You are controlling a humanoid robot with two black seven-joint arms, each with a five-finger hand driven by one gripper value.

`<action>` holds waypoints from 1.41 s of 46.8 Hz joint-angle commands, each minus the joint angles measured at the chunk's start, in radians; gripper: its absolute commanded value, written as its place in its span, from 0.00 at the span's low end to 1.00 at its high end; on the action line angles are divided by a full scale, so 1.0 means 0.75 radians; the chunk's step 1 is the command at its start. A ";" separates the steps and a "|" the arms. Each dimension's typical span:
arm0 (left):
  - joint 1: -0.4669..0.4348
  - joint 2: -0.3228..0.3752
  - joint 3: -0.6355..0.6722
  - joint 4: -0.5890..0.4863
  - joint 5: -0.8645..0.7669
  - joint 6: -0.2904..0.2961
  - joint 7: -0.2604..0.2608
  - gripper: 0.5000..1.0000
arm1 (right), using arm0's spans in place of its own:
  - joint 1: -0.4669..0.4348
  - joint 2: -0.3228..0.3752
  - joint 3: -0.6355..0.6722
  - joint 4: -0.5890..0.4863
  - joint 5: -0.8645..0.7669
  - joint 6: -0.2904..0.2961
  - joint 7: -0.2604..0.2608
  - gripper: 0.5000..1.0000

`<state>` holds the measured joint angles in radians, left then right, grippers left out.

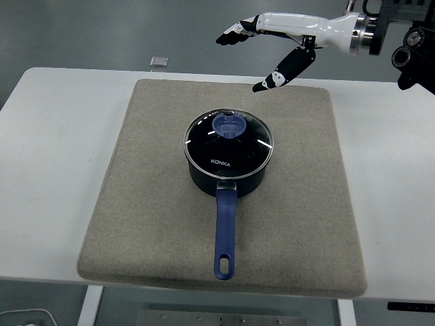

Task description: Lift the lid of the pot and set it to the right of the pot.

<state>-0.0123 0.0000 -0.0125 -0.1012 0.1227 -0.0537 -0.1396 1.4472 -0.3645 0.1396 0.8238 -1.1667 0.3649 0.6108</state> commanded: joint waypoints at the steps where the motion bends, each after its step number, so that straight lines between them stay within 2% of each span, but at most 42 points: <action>1: 0.000 0.000 0.000 0.000 0.000 0.000 -0.002 1.00 | 0.032 0.007 0.000 0.014 -0.044 -0.006 0.000 0.79; 16: 0.000 0.000 0.000 0.000 0.000 0.000 0.000 1.00 | 0.157 0.022 0.000 0.114 -0.205 -0.008 0.000 0.77; 27: 0.000 0.000 0.000 0.000 0.000 0.000 0.000 1.00 | 0.167 0.026 -0.033 0.210 -0.275 -0.004 0.000 0.77; 36: 0.000 0.000 0.000 0.000 0.000 0.000 -0.002 1.00 | 0.140 0.050 -0.063 0.217 -0.304 -0.010 0.000 0.78; 43: 0.000 0.000 0.000 0.000 0.000 0.000 -0.002 1.00 | 0.095 0.089 -0.069 0.217 -0.383 -0.059 0.000 0.78; 58: 0.000 0.000 0.000 0.000 0.000 0.000 0.000 1.00 | 0.067 0.089 -0.080 0.209 -0.420 -0.104 0.000 0.78; 66: 0.000 0.000 0.000 0.000 0.000 0.000 -0.002 1.00 | 0.069 0.089 -0.137 0.209 -0.453 -0.167 0.000 0.78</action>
<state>-0.0122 0.0000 -0.0123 -0.1012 0.1228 -0.0537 -0.1400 1.4978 -0.2975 0.0429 0.9802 -1.5015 0.2524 0.6108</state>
